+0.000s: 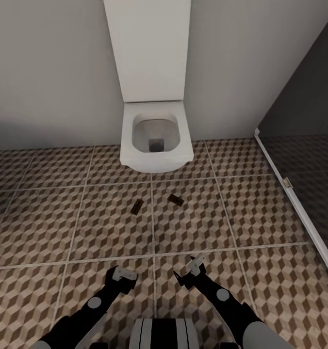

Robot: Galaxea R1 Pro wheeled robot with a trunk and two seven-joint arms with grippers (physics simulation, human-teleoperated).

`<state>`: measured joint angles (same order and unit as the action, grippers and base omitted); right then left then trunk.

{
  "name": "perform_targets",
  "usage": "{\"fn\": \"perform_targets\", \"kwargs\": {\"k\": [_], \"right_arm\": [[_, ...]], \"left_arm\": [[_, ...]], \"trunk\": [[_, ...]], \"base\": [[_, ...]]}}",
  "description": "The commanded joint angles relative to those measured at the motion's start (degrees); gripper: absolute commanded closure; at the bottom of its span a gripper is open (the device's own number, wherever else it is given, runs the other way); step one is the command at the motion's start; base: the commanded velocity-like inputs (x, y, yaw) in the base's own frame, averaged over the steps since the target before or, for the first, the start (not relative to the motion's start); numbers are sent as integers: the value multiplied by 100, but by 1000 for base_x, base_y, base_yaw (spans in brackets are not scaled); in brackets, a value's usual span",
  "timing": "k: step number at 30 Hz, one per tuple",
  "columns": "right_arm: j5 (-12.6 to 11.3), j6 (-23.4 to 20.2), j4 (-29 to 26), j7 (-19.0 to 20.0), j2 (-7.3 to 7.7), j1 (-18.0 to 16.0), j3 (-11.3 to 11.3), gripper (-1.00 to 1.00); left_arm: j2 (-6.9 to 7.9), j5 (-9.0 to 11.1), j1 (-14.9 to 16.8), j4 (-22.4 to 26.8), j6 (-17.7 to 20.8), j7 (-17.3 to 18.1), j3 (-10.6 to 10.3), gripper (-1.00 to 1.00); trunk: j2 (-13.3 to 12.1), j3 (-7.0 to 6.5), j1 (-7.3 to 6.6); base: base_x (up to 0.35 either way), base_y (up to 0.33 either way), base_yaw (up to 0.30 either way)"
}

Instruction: Take the four mousetraps from the cabinet in the bathroom and place them on the bathroom floor. Make sure all four end up on the same floor surface, and ensure that at least two of them are either under or directly next to the same bathroom sink.

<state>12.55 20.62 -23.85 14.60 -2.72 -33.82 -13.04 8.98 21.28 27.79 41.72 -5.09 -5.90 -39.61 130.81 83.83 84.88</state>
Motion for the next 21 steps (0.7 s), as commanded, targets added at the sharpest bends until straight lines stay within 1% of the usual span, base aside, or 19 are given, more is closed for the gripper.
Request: {"fn": "perform_targets", "kwargs": {"k": [1,4,7,8,12,13,17,18,21], "right_arm": [[46,21,3,-14,-1,-2,10,-100],[46,21,3,-51,-1,-2,11,-100],[41,21,3,-135,-1,-2,13,-100],[40,21,3,-220,-1,-2,13,-100],[38,21,3,-394,-1,-2,13,-100],[38,21,3,-465,-1,-2,12,-100],[37,18,3,-559,-1,-2,12,-100],[37,16,3,-602,-4,-2,14,-100],[35,14,3,-689,-7,-2,18,-100]], "left_arm": [[24,56,7,2,-27,-55,-41,-100],[39,58,7,-2,-49,-57,7,-100],[56,59,7,-11,-135,-59,99,-100],[73,59,7,-24,-218,-59,185,-100],[115,62,7,-53,-356,-57,374,-100],[127,65,7,-64,-392,-57,463,-100],[140,67,7,-80,-431,-59,623,-100],[143,68,7,-89,-441,-59,689,-100],[145,68,7,-118,-451,-60,773,-100]], "trunk": [[-40,-16,-23],[-161,-70,-89],[-281,-123,-155],[-321,-141,-177],[-482,-213,-265],[-522,-231,-287],[-682,-303,-375],[-722,-321,-397],[-843,-375,-462]], "base": [[0,0,0],[0,0,0],[0,0,0],[0,0,0],[0,0,0],[0,0,0],[0,0,0],[0,0,0],[0,0,0]]}}
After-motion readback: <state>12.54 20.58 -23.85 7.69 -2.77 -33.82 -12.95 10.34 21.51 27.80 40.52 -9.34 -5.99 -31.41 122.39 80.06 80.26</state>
